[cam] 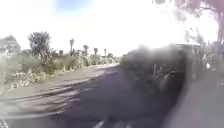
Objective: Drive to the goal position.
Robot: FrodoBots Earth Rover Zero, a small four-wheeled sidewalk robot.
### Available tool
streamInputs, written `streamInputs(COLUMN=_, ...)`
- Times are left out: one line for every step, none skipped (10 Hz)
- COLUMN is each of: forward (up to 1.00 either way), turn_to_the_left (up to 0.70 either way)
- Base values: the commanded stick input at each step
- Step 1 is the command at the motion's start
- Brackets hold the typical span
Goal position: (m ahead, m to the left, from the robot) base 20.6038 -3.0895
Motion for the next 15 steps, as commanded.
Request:
streamInputs(forward=0.85, turn_to_the_left=0.0)
streamInputs(forward=0.85, turn_to_the_left=0.0)
streamInputs(forward=0.85, turn_to_the_left=0.0)
streamInputs(forward=0.85, turn_to_the_left=0.08)
streamInputs(forward=0.85, turn_to_the_left=0.18)
streamInputs(forward=0.85, turn_to_the_left=0.28)
streamInputs(forward=0.85, turn_to_the_left=0.32)
streamInputs(forward=0.85, turn_to_the_left=0.33)
streamInputs(forward=0.85, turn_to_the_left=0.34)
streamInputs(forward=0.85, turn_to_the_left=0.0)
streamInputs(forward=0.85, turn_to_the_left=0.0)
streamInputs(forward=0.85, turn_to_the_left=0.0)
streamInputs(forward=0.85, turn_to_the_left=0.0)
streamInputs(forward=0.85, turn_to_the_left=0.0)
streamInputs(forward=0.85, turn_to_the_left=0.0)
